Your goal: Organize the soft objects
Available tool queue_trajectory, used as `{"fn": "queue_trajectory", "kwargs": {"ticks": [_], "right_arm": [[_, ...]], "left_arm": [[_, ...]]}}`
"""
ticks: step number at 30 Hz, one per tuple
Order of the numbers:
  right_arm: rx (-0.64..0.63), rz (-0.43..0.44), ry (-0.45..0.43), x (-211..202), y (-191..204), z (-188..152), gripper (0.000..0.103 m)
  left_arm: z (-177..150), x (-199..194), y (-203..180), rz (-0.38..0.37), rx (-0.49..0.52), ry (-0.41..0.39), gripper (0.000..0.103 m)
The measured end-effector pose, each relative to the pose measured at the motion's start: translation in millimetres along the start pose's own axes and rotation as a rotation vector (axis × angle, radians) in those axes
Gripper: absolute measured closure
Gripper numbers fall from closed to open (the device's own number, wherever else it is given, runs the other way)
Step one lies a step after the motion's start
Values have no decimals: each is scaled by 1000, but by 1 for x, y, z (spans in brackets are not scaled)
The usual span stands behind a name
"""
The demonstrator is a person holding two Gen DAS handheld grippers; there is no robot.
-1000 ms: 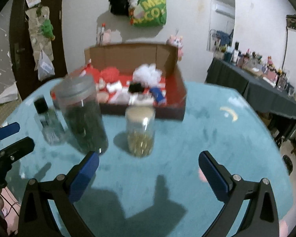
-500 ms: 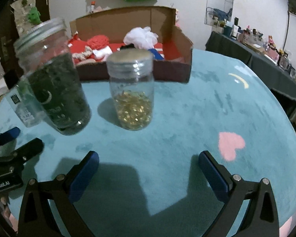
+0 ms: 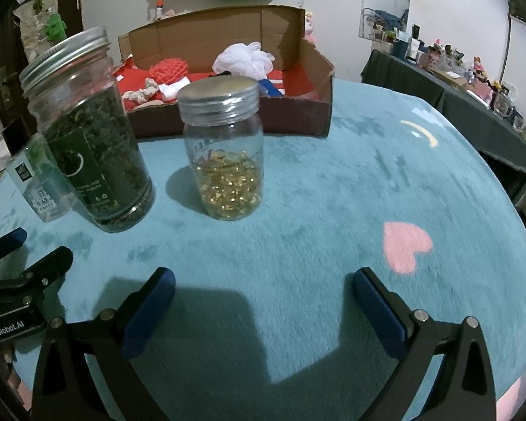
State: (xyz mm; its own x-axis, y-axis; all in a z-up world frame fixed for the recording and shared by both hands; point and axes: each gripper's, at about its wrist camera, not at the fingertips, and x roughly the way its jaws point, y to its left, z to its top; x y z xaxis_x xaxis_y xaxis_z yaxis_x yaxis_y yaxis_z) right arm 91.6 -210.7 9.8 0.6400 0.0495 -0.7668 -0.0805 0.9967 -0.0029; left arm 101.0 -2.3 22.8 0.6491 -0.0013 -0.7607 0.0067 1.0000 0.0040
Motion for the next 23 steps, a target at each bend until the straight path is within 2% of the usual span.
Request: {"fn": "queue_trajectory", "kwargs": {"ticks": [23], "right_arm": [[5,-10,-4,-1,1,-3,0]], "left_arm": [[-4,-2,0,-1,1,-5,0]]}}
